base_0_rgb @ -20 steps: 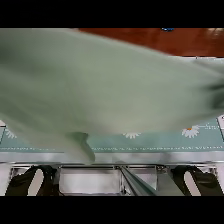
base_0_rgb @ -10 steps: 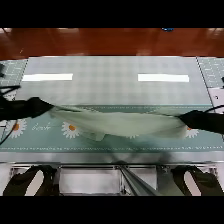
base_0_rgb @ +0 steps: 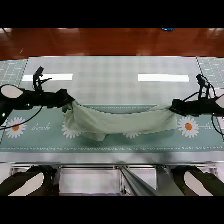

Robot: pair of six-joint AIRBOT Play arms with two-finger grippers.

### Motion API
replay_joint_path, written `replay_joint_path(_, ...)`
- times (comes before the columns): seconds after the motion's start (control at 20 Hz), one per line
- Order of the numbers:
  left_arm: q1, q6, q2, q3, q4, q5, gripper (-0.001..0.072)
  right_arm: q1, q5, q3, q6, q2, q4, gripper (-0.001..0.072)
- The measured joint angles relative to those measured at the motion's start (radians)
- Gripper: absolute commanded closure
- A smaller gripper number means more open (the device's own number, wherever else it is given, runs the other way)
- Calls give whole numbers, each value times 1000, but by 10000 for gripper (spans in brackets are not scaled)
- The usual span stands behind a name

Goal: Fold the shirts.

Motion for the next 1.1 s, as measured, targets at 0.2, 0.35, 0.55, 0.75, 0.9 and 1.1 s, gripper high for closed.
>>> replay_joint_path(0.2, 36, -10, -68, 166, 61, -84, 197, -1, 63, 161, -6, -90, -85, 302)
replay_joint_path(0.35, 137, -37, -64, 248, 122, -203, 197, -56, 126, 246, 13, -80, -207, 302)
replay_joint_path(0.55, 283, -67, 20, 106, 154, -296, 198, -222, 126, 113, 27, 21, -142, 302)
replay_joint_path(0.75, 345, -69, 108, -164, 116, -290, 198, -306, 143, -155, -76, 184, 102, 302)
replay_joint_path(0.9, 359, -36, 128, -279, 101, -244, 198, -323, 150, -291, -133, 291, 199, 302)
replay_joint_path(1.1, 364, 59, 134, -335, 11, -185, 198, -332, 153, -356, -161, 346, 239, 302)
